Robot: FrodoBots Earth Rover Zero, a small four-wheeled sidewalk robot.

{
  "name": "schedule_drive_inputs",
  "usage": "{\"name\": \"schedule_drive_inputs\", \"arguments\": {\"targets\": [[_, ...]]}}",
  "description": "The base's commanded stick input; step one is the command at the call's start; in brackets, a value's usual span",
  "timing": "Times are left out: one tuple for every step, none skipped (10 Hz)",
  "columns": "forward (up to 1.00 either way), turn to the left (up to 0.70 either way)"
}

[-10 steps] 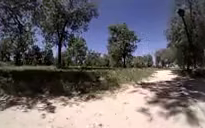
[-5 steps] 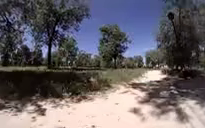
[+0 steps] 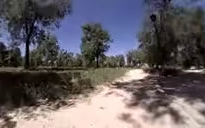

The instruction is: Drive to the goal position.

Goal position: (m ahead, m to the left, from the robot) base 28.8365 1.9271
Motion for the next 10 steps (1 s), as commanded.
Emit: {"name": "schedule_drive_inputs", "arguments": {"targets": [[0.85,-0.34],[0.85,-0.34],[0.85,-0.34],[0.85,-0.34],[0.85,-0.34],[0.85,-0.26],[0.85,0.0],[0.85,0.0],[0.85,0.0],[0.85,0.06]]}}
